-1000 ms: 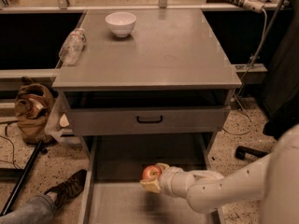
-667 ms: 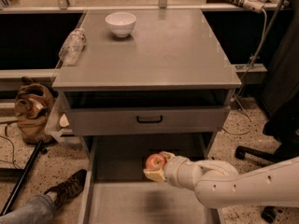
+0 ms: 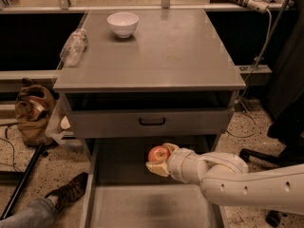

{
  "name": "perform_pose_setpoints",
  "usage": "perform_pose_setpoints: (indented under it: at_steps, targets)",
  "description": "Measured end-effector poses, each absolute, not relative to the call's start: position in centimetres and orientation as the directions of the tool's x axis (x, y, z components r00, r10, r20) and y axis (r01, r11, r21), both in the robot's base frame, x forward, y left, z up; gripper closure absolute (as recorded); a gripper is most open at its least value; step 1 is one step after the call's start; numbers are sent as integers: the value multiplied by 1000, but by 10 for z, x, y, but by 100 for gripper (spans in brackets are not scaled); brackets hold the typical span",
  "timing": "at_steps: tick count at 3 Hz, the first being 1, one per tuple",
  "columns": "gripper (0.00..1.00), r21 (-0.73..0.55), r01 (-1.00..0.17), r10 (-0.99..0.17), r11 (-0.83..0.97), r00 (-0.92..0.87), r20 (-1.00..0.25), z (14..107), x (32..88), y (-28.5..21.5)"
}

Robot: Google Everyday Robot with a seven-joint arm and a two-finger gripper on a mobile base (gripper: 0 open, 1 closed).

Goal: Pick apple from middle drawer and place on counter

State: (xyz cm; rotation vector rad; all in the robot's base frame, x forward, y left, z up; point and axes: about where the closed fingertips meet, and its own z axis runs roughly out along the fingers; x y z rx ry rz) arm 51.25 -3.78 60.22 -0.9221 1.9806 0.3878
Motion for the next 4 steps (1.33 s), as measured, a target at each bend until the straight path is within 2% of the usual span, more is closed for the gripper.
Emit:
perform_pose_setpoints:
  at_steps: [1,2,4]
  targets:
    - [100,-146,-701,-465,698,-289,-837,635,510,-56]
    - [100,-266,-653,-511,709,-216,-832,697,498,-75]
    - [100,-432,-617,-602,657,-86,-794,801,518,-55]
